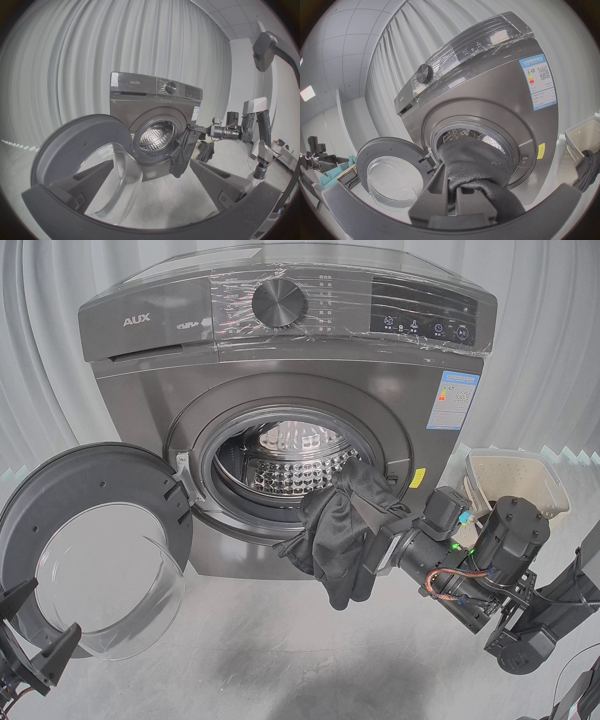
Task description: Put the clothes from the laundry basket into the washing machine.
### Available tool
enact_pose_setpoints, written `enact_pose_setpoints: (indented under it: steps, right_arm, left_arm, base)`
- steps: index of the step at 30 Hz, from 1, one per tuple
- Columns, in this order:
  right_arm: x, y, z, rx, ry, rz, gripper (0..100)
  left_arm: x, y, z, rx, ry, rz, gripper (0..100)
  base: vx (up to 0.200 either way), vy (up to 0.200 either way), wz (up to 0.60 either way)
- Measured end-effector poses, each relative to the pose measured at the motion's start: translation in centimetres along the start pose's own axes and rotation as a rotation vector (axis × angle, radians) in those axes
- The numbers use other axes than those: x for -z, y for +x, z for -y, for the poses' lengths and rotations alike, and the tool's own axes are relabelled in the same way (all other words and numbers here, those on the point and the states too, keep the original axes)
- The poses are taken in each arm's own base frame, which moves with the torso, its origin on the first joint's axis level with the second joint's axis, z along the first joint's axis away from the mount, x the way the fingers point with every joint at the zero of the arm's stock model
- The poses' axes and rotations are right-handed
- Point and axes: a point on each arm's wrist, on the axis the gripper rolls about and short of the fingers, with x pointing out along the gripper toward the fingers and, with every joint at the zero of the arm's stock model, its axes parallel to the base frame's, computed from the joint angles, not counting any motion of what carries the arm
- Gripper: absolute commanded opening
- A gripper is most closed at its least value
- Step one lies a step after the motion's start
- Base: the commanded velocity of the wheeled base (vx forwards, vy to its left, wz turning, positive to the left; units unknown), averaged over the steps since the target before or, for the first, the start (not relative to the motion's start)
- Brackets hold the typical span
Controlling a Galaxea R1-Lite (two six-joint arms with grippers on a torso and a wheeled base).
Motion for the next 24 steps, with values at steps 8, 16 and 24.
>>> enact_pose_setpoints:
  steps: [8,16,24]
  right_arm:
    - [0.2,0.6,-0.4,-0.007,0.002,0.006,0]
    - [0.2,1.0,-0.5,-0.029,0.003,0.008,0]
    - [0.2,1.0,-0.6,-0.042,0.004,0.007,0]
  left_arm:
    - [-1.2,4.2,-1.0,0.104,-0.025,-0.048,100]
    - [-0.9,10.4,-1.2,0.218,-0.045,-0.124,100]
    - [1.0,17.2,-0.2,0.331,-0.052,-0.179,100]
  base:
    - [0.0,0.0,0.0]
    - [0.0,0.0,0.0]
    - [0.0,0.0,0.0]
